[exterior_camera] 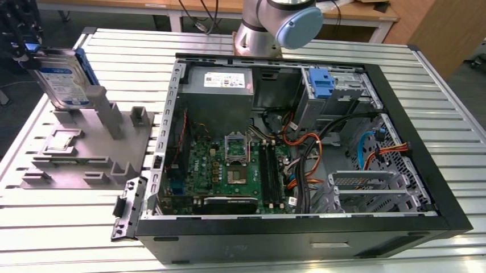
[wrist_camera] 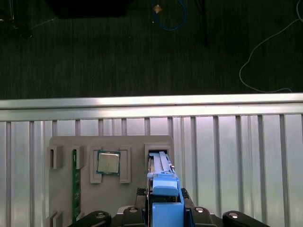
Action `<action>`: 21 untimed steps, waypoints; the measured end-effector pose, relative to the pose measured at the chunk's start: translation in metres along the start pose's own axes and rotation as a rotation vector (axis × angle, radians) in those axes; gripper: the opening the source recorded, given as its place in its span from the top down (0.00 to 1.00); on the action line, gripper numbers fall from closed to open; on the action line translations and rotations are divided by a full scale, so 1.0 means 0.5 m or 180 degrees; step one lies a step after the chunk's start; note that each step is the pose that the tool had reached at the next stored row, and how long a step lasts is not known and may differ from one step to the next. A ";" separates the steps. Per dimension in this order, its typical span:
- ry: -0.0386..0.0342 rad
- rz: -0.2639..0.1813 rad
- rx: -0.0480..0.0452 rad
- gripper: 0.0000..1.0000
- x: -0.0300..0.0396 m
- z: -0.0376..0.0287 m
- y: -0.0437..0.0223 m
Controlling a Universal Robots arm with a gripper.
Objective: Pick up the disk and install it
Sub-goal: 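Pick up the disk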
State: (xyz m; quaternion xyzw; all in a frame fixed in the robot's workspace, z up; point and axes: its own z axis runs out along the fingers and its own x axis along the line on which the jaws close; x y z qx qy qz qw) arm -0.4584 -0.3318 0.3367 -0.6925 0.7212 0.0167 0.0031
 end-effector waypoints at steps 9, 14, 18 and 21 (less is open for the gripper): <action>0.0000 0.0000 0.0000 0.64 0.000 -0.011 0.000; 0.0000 0.0000 0.0001 0.64 0.000 -0.013 0.000; 0.0000 0.0000 0.0000 0.64 0.000 -0.015 0.000; 0.0000 0.0000 0.0000 0.64 0.000 -0.018 0.000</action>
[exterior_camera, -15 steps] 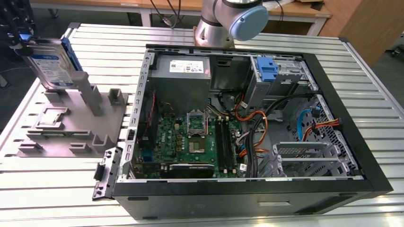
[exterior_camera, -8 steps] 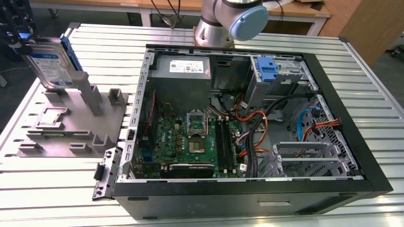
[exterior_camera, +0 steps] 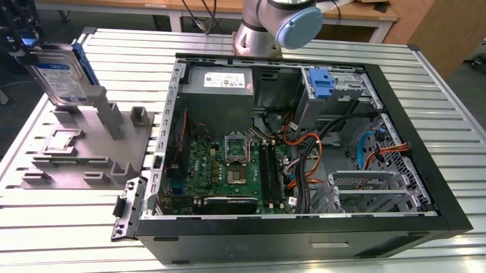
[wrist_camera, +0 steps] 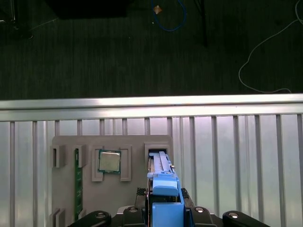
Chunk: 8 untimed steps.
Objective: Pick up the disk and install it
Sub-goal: 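Pick up the disk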
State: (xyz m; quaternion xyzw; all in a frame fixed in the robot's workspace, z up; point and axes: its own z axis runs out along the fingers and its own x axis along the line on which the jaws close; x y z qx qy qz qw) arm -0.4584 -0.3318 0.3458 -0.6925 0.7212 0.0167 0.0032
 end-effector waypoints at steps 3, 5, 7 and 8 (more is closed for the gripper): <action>0.0000 0.0000 0.0000 0.64 0.000 -0.003 0.000; 0.0000 0.0000 0.0000 0.64 0.000 -0.005 0.000; 0.0000 0.0000 0.0000 0.64 0.000 -0.007 0.000; 0.0000 0.0000 0.0000 0.64 0.000 -0.007 0.000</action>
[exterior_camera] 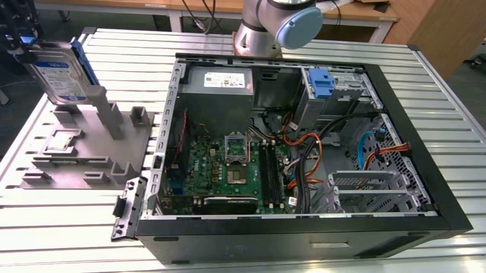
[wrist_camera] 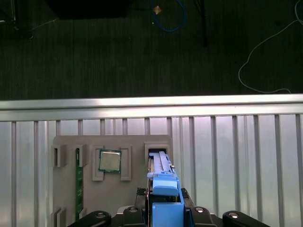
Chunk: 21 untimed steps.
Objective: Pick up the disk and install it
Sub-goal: 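Pick up the disk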
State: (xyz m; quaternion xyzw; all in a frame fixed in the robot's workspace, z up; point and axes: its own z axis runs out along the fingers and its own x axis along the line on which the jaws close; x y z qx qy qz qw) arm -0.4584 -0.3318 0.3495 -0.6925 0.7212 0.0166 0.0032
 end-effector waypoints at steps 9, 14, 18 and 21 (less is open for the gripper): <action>0.0000 0.0000 0.0000 0.64 0.000 -0.006 0.000; 0.0000 0.0000 -0.0001 0.64 0.000 -0.010 0.000; 0.0000 0.0000 0.0000 0.64 0.000 -0.012 0.000; 0.0000 0.0000 0.0000 0.64 0.000 -0.013 0.000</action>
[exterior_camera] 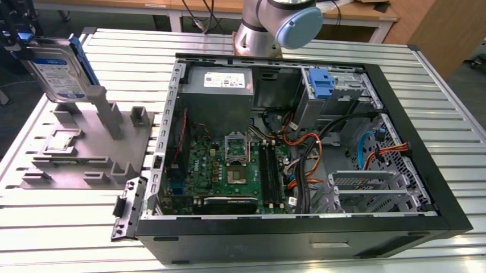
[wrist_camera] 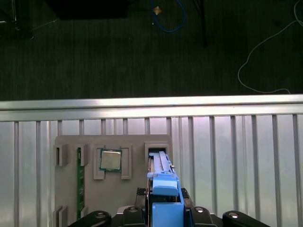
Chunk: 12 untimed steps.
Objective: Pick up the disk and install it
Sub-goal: 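Pick up the disk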
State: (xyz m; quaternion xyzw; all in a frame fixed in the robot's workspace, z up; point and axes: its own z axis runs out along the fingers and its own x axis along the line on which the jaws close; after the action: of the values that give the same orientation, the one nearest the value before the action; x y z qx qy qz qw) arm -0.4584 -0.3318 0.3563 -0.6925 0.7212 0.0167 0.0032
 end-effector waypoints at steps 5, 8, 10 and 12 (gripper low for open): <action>0.0000 0.0000 0.0000 0.64 0.000 -0.002 0.000; 0.0000 0.0000 0.0000 0.64 0.000 -0.004 0.000; 0.0000 0.0000 0.0000 0.64 0.000 -0.005 0.000; 0.0000 0.0000 0.0000 0.64 0.000 -0.005 0.000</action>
State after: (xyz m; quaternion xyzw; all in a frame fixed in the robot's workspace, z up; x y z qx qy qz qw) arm -0.4584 -0.3318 0.3590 -0.6925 0.7212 0.0167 0.0032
